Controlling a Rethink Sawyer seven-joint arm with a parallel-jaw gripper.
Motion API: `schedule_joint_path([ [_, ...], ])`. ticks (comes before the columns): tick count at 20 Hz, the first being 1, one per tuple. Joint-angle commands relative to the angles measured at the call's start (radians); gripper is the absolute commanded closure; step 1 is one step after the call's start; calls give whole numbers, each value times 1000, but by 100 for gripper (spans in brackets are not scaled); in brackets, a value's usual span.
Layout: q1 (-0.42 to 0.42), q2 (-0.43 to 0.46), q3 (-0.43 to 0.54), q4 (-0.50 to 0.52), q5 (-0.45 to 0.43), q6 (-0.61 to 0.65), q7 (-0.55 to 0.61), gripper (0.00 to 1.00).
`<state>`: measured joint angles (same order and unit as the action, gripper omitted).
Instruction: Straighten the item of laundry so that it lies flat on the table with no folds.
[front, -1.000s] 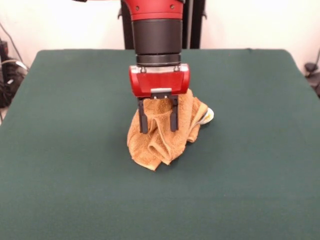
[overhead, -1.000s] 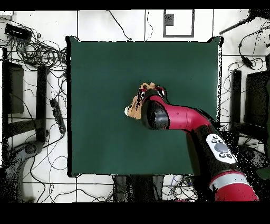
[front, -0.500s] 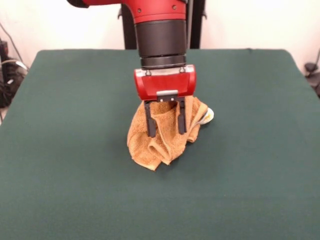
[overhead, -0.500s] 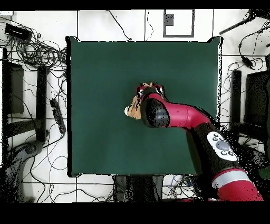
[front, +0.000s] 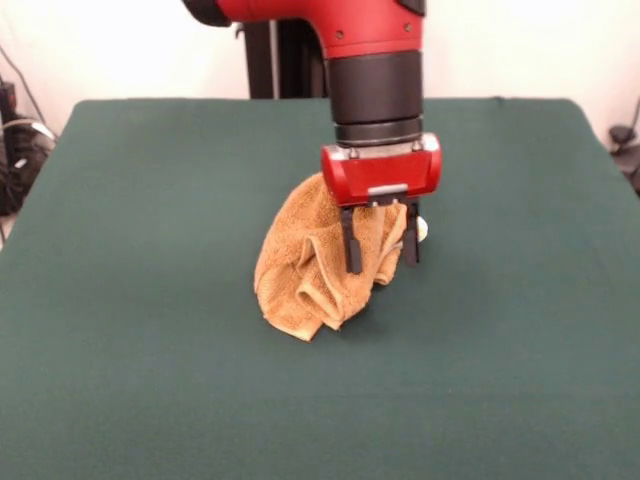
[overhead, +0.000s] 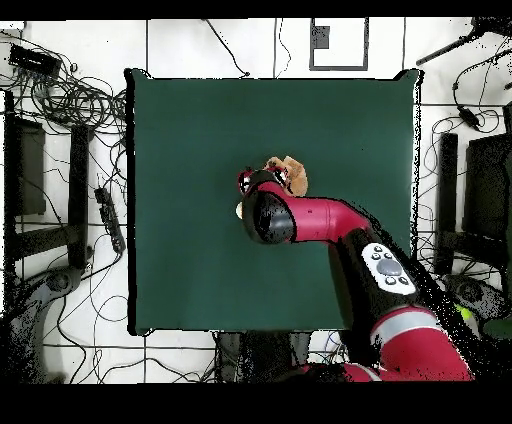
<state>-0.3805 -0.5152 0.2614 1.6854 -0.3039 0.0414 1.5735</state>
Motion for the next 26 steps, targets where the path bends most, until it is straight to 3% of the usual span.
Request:
schedule_joint_path([
  [1, 58, 105, -48, -30, -33, 151, 56, 0],
  [6, 56, 93, -62, -34, -43, 151, 42, 0],
  [15, 31, -37, -32, 20, -38, 227, 10, 0],
  [26, 38, -51, -37, 14, -43, 275, 19, 0],
])
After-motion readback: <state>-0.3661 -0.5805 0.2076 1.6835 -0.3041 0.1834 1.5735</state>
